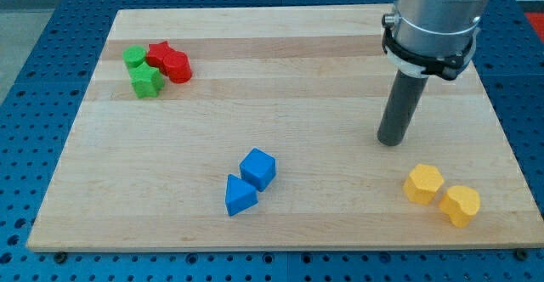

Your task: Push yellow heart left a bit along with yellow hexagon

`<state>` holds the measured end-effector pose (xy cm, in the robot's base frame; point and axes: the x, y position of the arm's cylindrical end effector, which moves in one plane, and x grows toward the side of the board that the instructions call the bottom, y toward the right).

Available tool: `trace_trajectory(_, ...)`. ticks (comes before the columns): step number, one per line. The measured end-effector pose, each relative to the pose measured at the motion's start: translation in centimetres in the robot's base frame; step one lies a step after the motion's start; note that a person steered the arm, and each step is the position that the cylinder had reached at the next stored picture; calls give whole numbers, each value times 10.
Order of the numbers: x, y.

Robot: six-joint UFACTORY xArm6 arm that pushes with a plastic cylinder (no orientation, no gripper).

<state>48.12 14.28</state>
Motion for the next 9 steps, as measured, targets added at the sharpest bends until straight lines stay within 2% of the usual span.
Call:
trace_trajectory(2,40,111)
trace_trajectory(3,100,115)
trace_trajectory(4,136,106)
trace_trajectory(6,115,102)
trace_trajectory(9,114,42)
